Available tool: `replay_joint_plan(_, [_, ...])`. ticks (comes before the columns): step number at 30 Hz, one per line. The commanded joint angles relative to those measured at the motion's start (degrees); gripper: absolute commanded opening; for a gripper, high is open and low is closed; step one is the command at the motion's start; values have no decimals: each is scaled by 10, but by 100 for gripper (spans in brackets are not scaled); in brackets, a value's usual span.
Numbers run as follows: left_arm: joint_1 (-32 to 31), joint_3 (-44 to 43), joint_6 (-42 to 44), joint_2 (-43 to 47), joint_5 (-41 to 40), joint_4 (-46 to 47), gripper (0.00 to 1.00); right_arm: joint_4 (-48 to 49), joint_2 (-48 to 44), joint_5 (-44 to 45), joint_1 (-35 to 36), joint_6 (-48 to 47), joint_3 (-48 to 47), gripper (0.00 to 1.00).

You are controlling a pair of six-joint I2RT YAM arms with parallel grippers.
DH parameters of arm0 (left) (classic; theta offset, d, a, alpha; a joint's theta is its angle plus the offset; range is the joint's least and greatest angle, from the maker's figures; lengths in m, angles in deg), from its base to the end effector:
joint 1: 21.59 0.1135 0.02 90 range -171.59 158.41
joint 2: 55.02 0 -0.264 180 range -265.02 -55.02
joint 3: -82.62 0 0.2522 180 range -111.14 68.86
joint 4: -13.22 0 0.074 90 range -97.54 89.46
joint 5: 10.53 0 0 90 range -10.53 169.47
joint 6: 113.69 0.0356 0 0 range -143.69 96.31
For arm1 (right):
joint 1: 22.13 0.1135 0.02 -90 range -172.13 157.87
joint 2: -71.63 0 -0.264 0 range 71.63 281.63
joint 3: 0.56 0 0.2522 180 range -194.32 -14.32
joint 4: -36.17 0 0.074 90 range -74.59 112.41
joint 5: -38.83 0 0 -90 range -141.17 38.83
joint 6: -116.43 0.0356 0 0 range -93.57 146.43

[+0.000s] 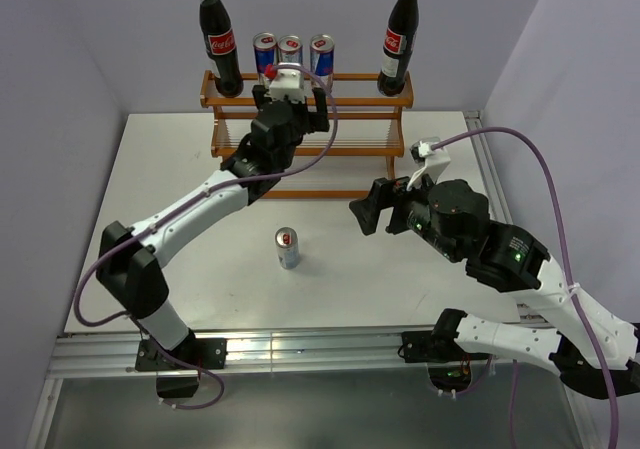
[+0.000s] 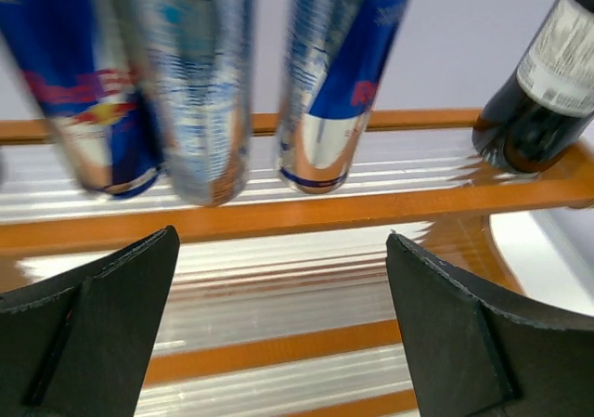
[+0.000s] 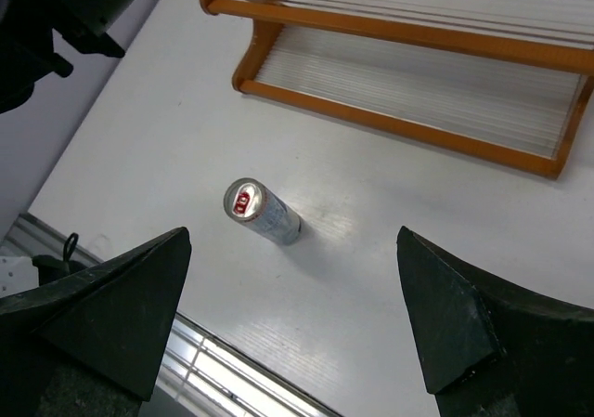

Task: Place and organize the beverage onto the shelf

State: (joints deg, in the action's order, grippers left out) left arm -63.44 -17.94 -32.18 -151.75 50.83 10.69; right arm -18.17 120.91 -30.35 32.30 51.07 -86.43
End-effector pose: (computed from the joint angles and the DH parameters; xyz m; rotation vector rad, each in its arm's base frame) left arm 0.3151 -0.2594 0.3949 0.0556 1.5580 -0.3078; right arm 0.0990 0.1166 0.4312 -0.2407 1.8900 0.6098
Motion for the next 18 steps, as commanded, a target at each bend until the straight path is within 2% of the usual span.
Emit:
replay_joint_plan(1, [-7, 13, -62, 76, -44, -33, 100, 57, -19, -25, -3, -23, -11, 100])
replay_joint_plan(2, [-8, 15, -80, 100, -69, -93, 100, 62, -30, -35, -3, -24, -6, 100])
replay_joint_plan(6, [-7, 49, -177, 175, -98, -236, 100, 99, -59, -38, -3, -30, 33, 100])
replay_joint_plan(9, [-8, 109, -258, 252, -110, -316, 100, 99, -67, -22, -3, -25, 48, 100])
replay_joint_plan(13, [-8, 189, -318, 342, -109, -391, 99, 81, -52, -29, -3, -28, 48, 100])
replay_joint_plan(18, [-8, 222, -346, 413, -88, -501, 100, 64, -38, -30, -3, -24, 56, 100])
